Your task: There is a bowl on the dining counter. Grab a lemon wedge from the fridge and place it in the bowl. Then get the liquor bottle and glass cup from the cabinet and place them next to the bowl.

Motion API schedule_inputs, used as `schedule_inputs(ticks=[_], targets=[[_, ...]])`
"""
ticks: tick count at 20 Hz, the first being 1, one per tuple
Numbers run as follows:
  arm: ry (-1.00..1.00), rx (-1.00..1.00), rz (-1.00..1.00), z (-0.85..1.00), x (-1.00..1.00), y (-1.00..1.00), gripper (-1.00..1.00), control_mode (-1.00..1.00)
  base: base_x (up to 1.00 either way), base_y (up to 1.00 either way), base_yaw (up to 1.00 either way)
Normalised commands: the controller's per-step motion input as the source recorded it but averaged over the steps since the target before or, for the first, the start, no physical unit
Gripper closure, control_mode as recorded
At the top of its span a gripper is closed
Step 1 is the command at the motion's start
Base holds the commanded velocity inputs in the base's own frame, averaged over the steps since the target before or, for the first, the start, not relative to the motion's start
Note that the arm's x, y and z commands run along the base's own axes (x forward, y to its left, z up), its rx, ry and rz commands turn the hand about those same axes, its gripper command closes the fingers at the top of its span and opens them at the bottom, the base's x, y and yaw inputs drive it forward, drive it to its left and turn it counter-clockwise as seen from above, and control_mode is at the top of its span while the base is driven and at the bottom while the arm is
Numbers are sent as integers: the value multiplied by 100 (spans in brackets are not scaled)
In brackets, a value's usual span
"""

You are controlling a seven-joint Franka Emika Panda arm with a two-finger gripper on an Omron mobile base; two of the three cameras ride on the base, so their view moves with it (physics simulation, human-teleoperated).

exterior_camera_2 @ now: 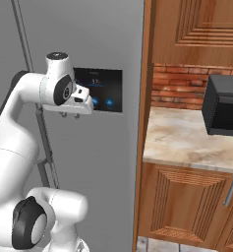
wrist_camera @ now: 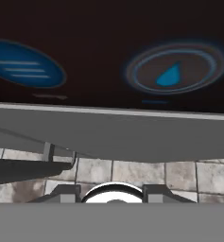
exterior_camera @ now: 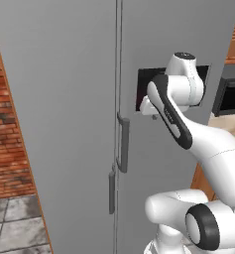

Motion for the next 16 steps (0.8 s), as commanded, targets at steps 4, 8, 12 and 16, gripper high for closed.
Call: schedule_inputs(ticks=[4,8,12,16], targets=[[0,0,0,0,0,0,-100,100,0,0,0],[0,0,0,0,0,0,-100,100,-26,15,0],[0,0,0,0,0,0,-100,100,-60,55,0],[0,0,0,0,0,0,-100,100,-35,64,0]])
